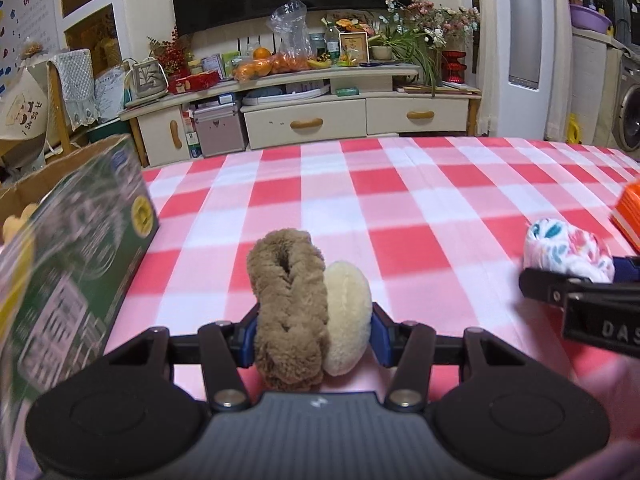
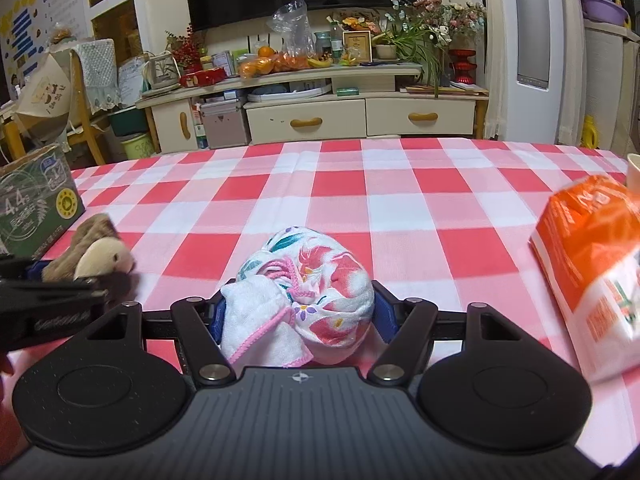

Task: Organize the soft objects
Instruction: 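Carry the brown fuzzy ring and floral sock over the cardboard box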

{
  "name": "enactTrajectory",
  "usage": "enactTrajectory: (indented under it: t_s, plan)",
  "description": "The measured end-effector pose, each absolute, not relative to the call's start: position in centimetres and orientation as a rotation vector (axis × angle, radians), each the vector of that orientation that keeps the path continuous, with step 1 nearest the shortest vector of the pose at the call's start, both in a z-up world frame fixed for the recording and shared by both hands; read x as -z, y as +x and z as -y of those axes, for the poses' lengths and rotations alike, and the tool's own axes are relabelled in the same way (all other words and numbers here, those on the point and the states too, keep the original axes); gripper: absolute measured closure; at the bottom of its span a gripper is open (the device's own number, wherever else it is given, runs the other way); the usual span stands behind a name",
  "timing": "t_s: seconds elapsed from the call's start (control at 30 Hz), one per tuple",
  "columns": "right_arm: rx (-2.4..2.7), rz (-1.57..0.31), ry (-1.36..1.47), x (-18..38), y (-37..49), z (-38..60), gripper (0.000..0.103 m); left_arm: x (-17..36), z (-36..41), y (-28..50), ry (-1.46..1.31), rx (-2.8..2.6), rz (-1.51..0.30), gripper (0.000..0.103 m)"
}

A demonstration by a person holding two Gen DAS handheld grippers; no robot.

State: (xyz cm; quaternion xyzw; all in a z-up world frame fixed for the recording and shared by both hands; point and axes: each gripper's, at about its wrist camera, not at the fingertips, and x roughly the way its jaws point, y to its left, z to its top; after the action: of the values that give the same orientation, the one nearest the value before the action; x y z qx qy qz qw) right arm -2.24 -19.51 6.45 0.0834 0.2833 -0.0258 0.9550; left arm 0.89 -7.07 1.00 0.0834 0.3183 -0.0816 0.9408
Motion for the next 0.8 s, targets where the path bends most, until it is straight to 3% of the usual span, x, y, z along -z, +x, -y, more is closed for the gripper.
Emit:
enactTrajectory:
  t_s: [0.4, 0.8]
  plan:
    - [0.049, -0.63, 0.194, -6.1, -6.5, 17.6, 0.02, -2.7, 4.6, -3.8, 0.134, 0.267, -0.683, 0.052]
    - [0.007, -0.642, 0.15, -7.3, -9.6, 14.3, 0.02, -9.0, 1.2, -5.2, 0.077, 0.324, -0.602, 0.052]
